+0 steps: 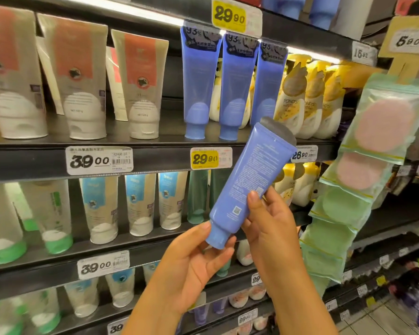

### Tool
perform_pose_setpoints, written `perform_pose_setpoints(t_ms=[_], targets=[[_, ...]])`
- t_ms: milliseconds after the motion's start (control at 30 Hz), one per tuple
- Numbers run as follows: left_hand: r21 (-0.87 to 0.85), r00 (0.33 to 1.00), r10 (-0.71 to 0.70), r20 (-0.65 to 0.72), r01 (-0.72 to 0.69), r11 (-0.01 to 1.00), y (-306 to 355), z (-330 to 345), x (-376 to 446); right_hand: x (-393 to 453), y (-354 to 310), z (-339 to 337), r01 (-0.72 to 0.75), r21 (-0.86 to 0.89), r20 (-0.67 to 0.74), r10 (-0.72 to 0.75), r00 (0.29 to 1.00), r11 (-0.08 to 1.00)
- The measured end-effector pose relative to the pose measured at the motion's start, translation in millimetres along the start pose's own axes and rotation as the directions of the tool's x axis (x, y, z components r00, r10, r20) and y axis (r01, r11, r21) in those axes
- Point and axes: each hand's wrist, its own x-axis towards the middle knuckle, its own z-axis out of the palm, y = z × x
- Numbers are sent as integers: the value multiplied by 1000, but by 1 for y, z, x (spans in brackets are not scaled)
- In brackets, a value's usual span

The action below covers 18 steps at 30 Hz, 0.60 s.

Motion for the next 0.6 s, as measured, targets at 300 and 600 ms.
perform_pose_setpoints(t_ms=[300,600], targets=[[159,993,118,-9,-115,980,2,-5,-1,1,3,4,-37,-140,9,39,999,989],[80,1000,16,-21,-14,997,2,-6,5,5,10,0,-18,-85,-67,12,998,996]])
